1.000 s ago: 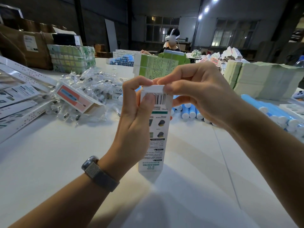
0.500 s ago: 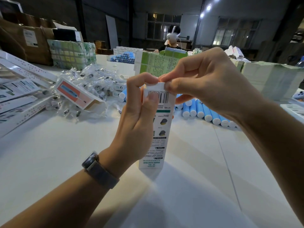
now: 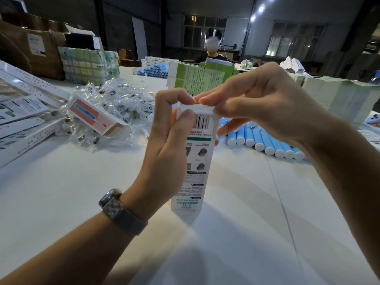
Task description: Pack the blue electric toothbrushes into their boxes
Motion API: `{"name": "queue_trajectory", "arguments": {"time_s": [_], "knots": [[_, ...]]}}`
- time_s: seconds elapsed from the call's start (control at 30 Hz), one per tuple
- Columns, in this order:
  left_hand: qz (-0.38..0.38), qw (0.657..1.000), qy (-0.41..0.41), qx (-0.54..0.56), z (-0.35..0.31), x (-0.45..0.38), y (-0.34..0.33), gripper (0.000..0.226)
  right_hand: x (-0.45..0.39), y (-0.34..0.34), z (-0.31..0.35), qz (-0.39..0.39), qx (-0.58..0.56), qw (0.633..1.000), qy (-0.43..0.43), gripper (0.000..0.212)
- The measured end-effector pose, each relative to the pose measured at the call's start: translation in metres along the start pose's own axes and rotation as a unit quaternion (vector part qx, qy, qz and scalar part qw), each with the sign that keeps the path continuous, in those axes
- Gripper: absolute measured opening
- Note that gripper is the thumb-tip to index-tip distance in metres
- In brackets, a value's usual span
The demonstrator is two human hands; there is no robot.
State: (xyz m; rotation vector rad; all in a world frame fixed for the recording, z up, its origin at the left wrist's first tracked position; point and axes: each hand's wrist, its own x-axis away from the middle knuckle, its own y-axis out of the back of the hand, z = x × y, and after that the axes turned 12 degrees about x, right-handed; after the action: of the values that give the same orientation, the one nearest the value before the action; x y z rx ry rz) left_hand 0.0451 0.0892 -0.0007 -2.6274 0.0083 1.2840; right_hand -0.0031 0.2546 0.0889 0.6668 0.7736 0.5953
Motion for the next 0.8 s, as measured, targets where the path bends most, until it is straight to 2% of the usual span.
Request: {"name": "queue_trajectory", "arguments": {"time_s": [0.17, 0.3, 0.43, 0.67, 0.8], "knots": [[0.02, 1.0, 0.006, 0.004, -0.001, -0.0008, 0.0005, 0.021, -0.0016, -0.0038, 0.001, -0.035, -0.004, 0.999, -0.005, 0.005], [0.016, 1.0, 0.003, 0.007, 0.0017, -0.0001, 0.0002, 0.02, 0.0002, -0.0022, 0.0052, -0.031, 0.017, 0.999, 0.003, 0.009], [0.018, 1.0, -0.009, -0.007, 0.0029, 0.0008, 0.0004, 0.019, 0.0021, -0.0006, 0.0074, -0.017, 0.008, 1.0, -0.013, 0.025], [0.013, 1.0, -0.009, -0.003, 0.0038, 0.0007, 0.0021, 0.019, 0.001, -0.0049, 0.0079, -0.03, -0.007, 0.999, -0.021, 0.02], [0.017, 1.0, -0.012, -0.011, 0.0029, 0.001, 0.0019, 0.017, 0.0, -0.005, 0.0071, -0.037, 0.032, 0.999, -0.004, 0.01]]}}
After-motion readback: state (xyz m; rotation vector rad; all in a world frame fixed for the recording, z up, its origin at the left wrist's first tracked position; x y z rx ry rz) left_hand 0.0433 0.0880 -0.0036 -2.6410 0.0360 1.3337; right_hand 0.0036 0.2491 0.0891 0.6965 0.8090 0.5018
